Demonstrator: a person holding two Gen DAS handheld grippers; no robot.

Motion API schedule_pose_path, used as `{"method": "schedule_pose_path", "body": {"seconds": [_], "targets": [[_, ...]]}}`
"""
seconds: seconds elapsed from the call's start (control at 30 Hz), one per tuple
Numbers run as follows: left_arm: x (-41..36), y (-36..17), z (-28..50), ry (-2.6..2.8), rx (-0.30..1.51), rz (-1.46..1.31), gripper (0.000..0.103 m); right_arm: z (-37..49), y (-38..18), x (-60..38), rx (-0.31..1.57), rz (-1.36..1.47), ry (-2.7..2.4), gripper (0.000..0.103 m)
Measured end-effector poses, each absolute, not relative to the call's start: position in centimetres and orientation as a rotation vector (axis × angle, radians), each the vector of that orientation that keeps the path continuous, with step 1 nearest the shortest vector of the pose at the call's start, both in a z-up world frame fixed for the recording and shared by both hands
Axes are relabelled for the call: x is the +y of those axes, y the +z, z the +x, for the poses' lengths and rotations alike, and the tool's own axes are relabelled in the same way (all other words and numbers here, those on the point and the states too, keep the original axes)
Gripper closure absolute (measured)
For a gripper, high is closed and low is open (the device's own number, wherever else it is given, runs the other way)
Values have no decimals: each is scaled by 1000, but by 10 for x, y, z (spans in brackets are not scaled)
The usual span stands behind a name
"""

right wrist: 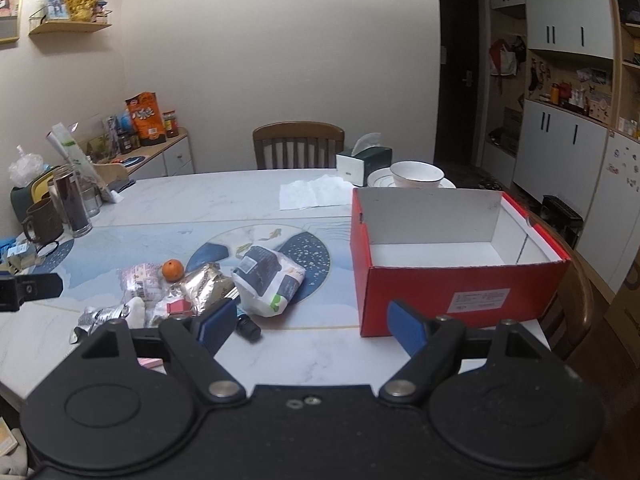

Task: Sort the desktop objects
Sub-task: 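Move both tools toward the cluttered items on the table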

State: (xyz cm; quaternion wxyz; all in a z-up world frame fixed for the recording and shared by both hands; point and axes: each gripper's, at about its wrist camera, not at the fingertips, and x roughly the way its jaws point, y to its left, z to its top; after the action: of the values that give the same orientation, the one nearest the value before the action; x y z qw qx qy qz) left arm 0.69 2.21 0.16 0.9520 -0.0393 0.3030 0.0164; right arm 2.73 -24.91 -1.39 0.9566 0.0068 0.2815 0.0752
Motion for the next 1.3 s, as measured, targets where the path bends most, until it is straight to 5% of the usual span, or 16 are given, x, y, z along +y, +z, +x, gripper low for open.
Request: {"method": "schedule_pose_path", "body": {"seconds": [1.3], "targets": [[129, -119, 103, -307, 785, 260, 0, 119, -79, -168, 788, -46, 178, 21]]}}
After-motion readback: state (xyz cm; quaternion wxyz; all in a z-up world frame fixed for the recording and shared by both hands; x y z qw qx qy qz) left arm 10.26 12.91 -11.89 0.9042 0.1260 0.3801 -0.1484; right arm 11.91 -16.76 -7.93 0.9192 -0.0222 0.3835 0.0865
